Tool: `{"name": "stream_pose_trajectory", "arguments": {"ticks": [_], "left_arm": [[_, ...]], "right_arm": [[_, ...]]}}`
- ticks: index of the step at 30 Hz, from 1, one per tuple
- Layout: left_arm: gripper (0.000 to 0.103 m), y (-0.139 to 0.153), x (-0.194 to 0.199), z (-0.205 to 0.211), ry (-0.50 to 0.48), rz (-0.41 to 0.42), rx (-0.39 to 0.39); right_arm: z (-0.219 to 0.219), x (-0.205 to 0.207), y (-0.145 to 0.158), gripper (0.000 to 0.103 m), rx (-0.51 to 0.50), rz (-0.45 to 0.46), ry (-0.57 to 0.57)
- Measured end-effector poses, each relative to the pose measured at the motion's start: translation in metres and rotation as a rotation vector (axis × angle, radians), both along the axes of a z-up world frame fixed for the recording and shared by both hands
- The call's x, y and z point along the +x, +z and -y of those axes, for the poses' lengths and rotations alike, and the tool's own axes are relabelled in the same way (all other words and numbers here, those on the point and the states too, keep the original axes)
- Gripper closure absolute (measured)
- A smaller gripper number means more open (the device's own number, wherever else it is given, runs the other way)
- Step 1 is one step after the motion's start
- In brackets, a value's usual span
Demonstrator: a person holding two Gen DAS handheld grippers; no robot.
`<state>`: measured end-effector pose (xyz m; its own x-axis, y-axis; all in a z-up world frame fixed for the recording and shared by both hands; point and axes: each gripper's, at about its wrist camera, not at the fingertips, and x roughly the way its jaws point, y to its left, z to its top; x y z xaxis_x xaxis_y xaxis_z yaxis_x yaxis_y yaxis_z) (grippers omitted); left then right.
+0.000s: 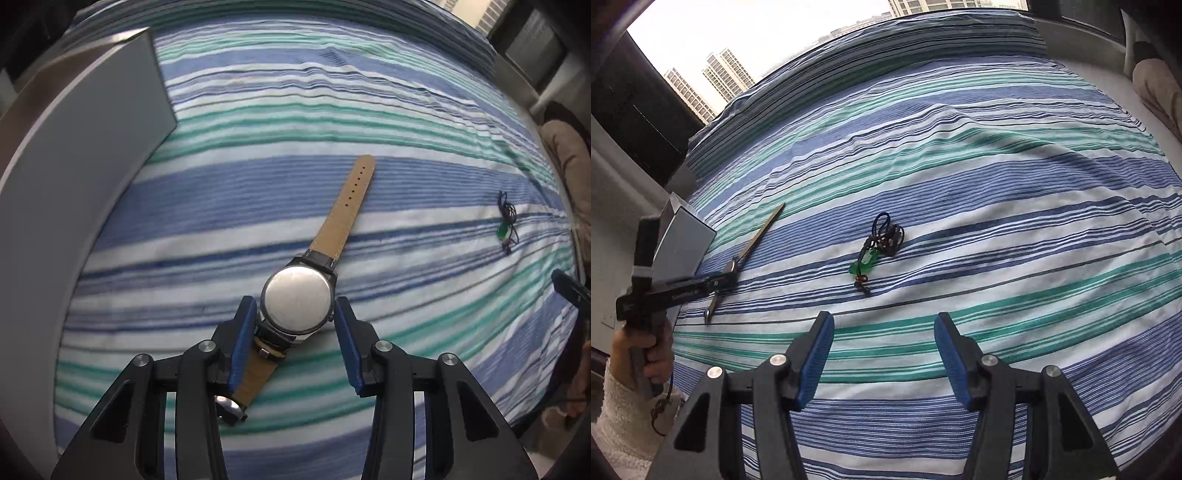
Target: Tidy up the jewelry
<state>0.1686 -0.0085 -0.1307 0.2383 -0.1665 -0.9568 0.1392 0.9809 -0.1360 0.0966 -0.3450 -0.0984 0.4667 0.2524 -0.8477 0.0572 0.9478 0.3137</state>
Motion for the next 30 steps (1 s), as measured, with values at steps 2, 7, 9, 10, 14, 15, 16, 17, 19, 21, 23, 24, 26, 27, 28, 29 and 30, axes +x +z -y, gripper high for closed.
{"name": "stream_pose_trajectory", "arguments": {"ticks": [2, 7, 9, 10, 14, 15, 16, 17, 19, 21, 23, 24, 26, 27, 28, 29, 30], "left_arm": [[0.038, 0.005, -0.024, -0.021, 0.034, 0.006, -0.017], [0.014, 0.021, -0.054, -0.055, 0.098, 0.078, -0.012], [0.014, 0.023, -0.06, -0.06, 0.097, 0.084, -0.022], [0.014, 0.023, -0.065, -0.061, 0.094, 0.087, -0.025], [0.013, 0.022, -0.072, -0.055, 0.078, 0.097, -0.018], [0.013, 0.022, -0.072, -0.052, 0.073, 0.102, -0.014], [0.013, 0.021, -0.074, -0.051, 0.068, 0.107, -0.008], [0.012, 0.02, -0.073, -0.049, 0.064, 0.111, 0.003], [0.012, 0.018, -0.076, -0.048, 0.061, 0.115, 0.026], [0.012, 0.015, -0.079, -0.048, 0.06, 0.112, 0.031], [0.012, 0.013, -0.08, -0.051, 0.063, 0.105, 0.028], [0.012, 0.012, -0.079, -0.054, 0.066, 0.103, 0.028], [0.012, 0.011, -0.08, -0.059, 0.078, 0.099, 0.03], [0.012, 0.011, -0.079, -0.061, 0.084, 0.098, 0.03], [0.012, 0.012, -0.078, -0.063, 0.089, 0.098, 0.027], [0.012, 0.012, -0.078, -0.065, 0.092, 0.1, 0.025], [0.012, 0.014, -0.077, -0.066, 0.091, 0.101, 0.026]], "right_arm": [[-0.007, -0.001, -0.004, 0.045, -0.009, -0.022, 0.023], [-0.03, -0.011, -0.019, 0.045, -0.092, -0.105, 0.075], [-0.039, -0.019, -0.023, 0.045, -0.126, -0.126, 0.099], [-0.042, -0.023, -0.025, 0.045, -0.144, -0.135, 0.107], [-0.053, -0.033, -0.034, 0.041, -0.217, -0.163, 0.119], [-0.055, -0.035, -0.037, 0.041, -0.233, -0.17, 0.12], [-0.056, -0.037, -0.038, 0.041, -0.239, -0.175, 0.122], [-0.057, -0.038, -0.04, 0.041, -0.237, -0.178, 0.123], [-0.059, -0.04, -0.047, 0.04, -0.242, -0.19, 0.122], [-0.063, -0.041, -0.048, 0.038, -0.27, -0.174, 0.128], [-0.067, -0.041, -0.049, 0.036, -0.289, -0.169, 0.134], [-0.069, -0.042, -0.049, 0.032, -0.291, -0.166, 0.14], [-0.072, -0.042, -0.052, 0.024, -0.289, -0.161, 0.154], [-0.073, -0.043, -0.052, 0.021, -0.294, -0.158, 0.158], [-0.076, -0.043, -0.054, 0.019, -0.302, -0.156, 0.162], [-0.077, -0.044, -0.055, 0.018, -0.311, -0.154, 0.167], [-0.078, -0.044, -0.055, 0.017, -0.319, -0.153, 0.171]]}}
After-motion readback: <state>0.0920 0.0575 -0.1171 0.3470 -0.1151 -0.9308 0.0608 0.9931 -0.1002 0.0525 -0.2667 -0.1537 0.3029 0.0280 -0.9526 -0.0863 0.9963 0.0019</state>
